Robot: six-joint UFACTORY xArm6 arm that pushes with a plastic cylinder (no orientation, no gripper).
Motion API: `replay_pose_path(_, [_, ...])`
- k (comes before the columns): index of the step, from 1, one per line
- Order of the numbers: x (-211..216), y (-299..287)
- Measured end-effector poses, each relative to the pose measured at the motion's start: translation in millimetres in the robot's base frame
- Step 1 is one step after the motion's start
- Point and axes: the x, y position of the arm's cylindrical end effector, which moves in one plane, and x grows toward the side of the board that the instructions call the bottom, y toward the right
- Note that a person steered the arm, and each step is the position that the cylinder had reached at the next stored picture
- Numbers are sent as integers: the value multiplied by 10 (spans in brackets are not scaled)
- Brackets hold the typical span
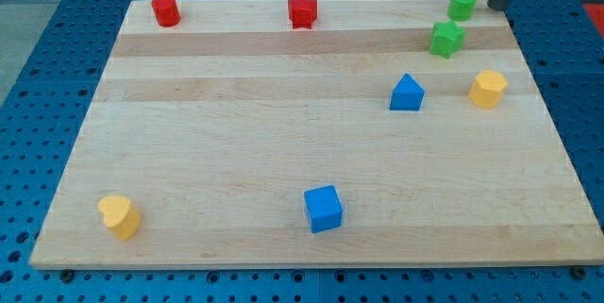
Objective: Slide the green circle towards center
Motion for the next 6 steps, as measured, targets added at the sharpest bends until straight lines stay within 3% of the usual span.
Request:
replay_pose_path(1, [-128, -74])
replay_pose_path(6, [243, -957])
